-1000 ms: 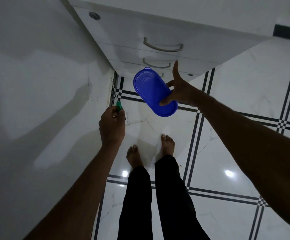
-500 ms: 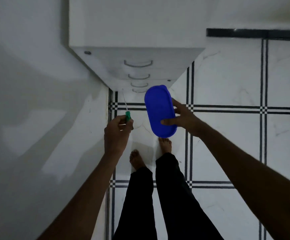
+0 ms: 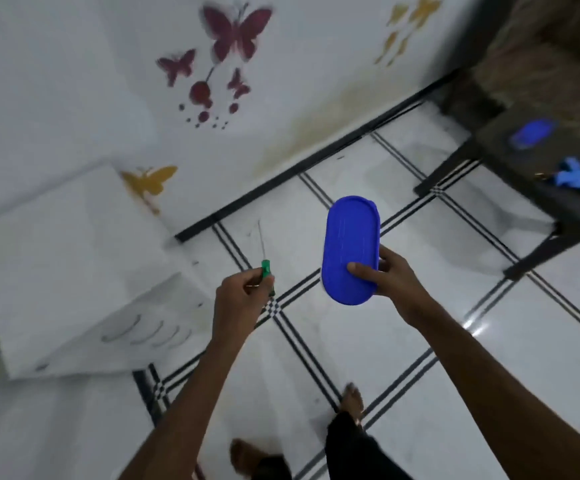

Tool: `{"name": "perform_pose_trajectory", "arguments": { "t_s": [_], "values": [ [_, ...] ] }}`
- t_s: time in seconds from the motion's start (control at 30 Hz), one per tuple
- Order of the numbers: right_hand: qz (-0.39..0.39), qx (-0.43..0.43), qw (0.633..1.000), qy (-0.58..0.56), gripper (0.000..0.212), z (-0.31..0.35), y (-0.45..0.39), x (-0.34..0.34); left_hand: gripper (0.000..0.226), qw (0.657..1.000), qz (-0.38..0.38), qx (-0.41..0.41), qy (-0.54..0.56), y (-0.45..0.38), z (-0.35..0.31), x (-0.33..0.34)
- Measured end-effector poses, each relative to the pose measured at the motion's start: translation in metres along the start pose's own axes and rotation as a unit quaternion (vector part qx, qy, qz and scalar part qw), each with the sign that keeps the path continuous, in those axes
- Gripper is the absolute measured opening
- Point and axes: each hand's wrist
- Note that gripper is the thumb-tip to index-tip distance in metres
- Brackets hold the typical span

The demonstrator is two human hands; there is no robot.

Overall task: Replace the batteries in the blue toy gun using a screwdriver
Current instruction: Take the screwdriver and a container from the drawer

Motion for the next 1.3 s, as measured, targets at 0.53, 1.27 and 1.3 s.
{"name": "perform_pose_trajectory", "arguments": {
  "t_s": [0.53,1.27,1.3],
  "values": [
    [-0.271,-0.089,0.951,-0.116,0.048,0.077,-0.007,-0.392,0.008,0.954,0.256,0.156,-0.013,-0.097,-0.311,0.376],
    [-0.426,-0.033,0.883,-0.194,0.043,0.116,-0.221,-0.705,0.022,0.888,0.364,0.202,-0.197,-0.340,-0.469,0.740],
    [-0.424,-0.027,0.884,-0.195,0.041,0.115,-0.233,-0.722,0.023,0.887,0.360,0.200,-0.208,-0.347,-0.473,0.758]
  ]
}}
Point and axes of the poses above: each hand's wrist, its own y-axis away from the middle knuckle, its own x-axis out of the palm, z = x × y, and after that the axes turned 3 degrees about -y, right-handed
